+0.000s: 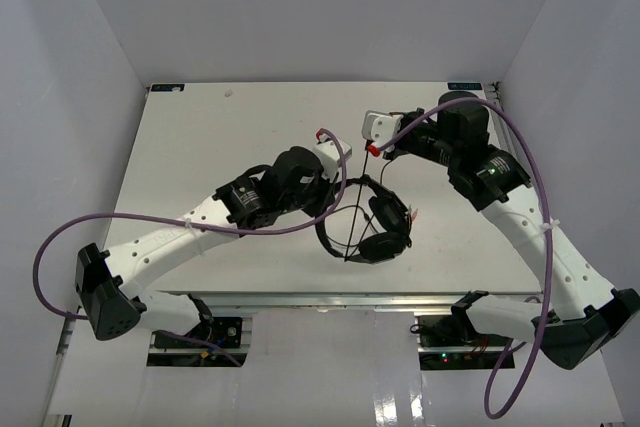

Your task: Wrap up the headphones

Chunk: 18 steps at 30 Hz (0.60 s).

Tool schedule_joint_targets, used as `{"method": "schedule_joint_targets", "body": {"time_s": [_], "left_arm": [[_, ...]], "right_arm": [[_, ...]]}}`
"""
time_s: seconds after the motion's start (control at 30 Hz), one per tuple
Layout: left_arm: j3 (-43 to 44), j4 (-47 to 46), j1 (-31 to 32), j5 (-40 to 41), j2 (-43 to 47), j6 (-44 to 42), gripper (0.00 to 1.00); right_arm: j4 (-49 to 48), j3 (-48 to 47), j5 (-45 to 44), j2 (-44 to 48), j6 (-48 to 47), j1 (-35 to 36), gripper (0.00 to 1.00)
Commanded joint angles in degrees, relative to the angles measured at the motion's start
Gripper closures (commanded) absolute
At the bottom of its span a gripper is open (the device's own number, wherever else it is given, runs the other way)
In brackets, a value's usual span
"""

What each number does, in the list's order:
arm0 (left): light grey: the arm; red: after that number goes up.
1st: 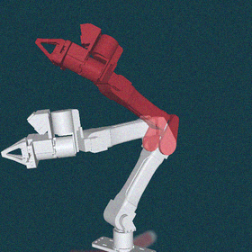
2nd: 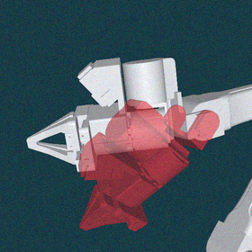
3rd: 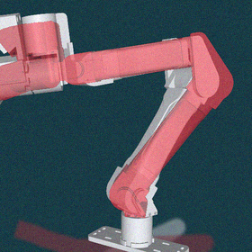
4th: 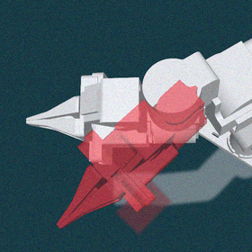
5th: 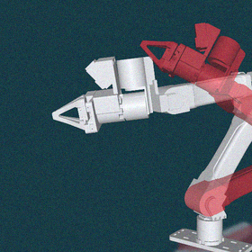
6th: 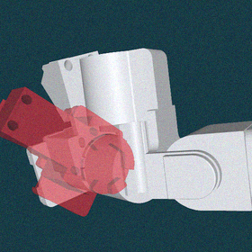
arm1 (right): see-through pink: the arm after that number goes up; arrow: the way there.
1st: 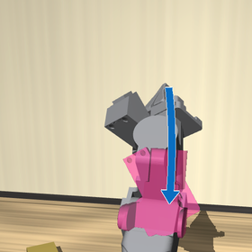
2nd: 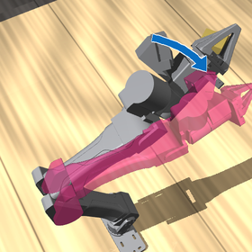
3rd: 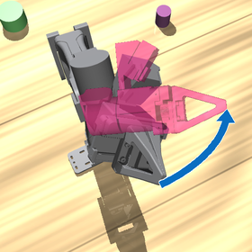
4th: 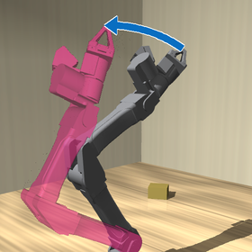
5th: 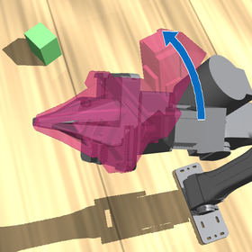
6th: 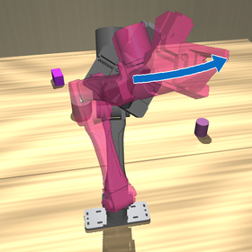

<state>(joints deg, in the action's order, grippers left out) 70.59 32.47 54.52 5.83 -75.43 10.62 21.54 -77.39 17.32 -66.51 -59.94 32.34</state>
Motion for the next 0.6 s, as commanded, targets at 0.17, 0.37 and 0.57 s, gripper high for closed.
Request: {"method": "schedule_joint_targets", "body": {"time_s": [0.17,0.37,0.57], "left_arm": [[-0.5,-2.4,3.2,-0.8,2.1,1.8,1.0],[0.5,-2.4,3.8,-0.5,4.2,2.2,1.0],[-0.1,-1.8,3.8,-0.2,8.9,3.5,1.0]], "right_arm": [[-8.0,-0.6,-2.4,-2.0,6.6,0.1,0.92],[-8.4,4.8,-3.6,-1.1,5.7,-0.1,0.92],[-8.7,5.1,-2.5,-0.9,6.8,-2.1,0.92]]}}
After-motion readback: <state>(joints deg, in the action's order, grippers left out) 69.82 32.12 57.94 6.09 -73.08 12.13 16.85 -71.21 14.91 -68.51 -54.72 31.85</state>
